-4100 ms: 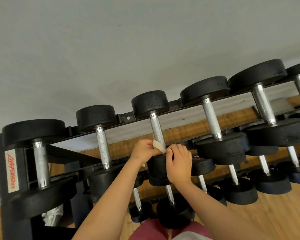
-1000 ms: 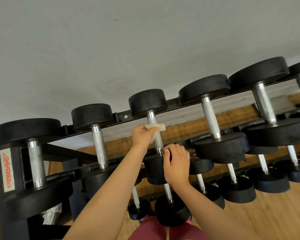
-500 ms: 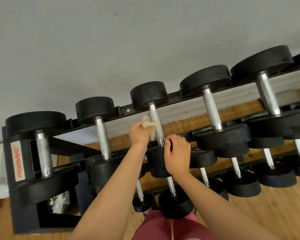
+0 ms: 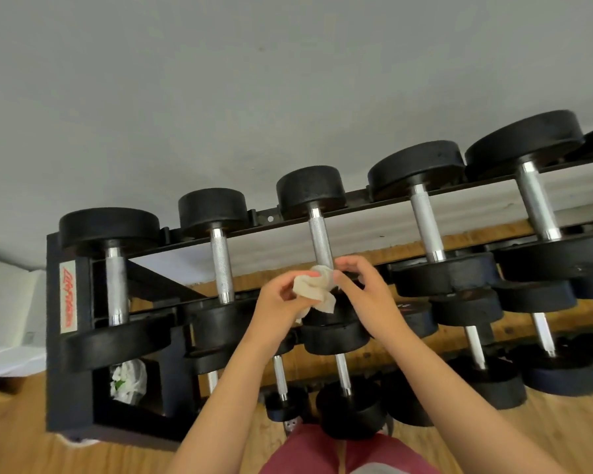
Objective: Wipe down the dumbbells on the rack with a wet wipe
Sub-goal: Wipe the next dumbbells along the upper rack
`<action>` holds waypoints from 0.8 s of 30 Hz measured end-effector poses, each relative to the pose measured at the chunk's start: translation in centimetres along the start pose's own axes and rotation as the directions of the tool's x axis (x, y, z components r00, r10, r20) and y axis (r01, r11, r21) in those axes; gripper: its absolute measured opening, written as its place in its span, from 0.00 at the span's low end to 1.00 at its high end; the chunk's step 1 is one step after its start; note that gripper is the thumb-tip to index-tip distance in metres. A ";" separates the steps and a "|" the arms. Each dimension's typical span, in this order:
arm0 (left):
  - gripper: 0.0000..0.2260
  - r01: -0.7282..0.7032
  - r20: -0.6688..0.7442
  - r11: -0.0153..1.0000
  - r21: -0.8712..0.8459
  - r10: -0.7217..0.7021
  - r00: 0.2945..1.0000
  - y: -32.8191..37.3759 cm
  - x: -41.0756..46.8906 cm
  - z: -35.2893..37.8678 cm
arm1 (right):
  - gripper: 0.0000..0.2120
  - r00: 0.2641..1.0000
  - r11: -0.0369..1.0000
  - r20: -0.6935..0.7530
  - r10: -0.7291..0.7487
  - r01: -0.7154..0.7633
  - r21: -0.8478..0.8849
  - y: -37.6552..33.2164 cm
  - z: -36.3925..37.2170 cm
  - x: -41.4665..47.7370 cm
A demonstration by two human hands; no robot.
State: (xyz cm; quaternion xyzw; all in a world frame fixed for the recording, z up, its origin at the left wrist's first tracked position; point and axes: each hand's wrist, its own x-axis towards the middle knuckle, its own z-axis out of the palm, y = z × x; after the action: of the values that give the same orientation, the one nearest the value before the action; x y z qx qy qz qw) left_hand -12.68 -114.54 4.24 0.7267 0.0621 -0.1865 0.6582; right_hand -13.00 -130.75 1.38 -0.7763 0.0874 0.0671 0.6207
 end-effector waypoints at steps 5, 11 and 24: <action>0.16 -0.002 0.075 0.995 -0.099 0.010 0.997 0.6 -0.5 0.8 | 0.25 0.963 0.986 0.270 -0.006 -0.039 0.163 -1.4 -1.1 -0.9; 0.12 0.003 -0.070 0.997 -0.082 -0.009 0.998 0.8 1.0 0.8 | 0.03 0.988 0.995 0.148 0.045 -0.057 0.080 -1.8 -3.9 1.2; 0.11 0.165 -0.577 0.924 0.344 0.070 0.813 -3.9 6.4 7.6 | 0.04 0.913 0.916 -0.164 0.374 -0.336 0.221 -1.5 -1.8 10.5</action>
State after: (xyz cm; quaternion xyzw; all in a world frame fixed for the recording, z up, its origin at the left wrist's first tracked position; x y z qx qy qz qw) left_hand -9.49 -122.49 -2.19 0.8598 0.2407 0.0186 0.4499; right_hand -2.39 -132.69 0.97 -0.6880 0.2961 0.0915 0.6562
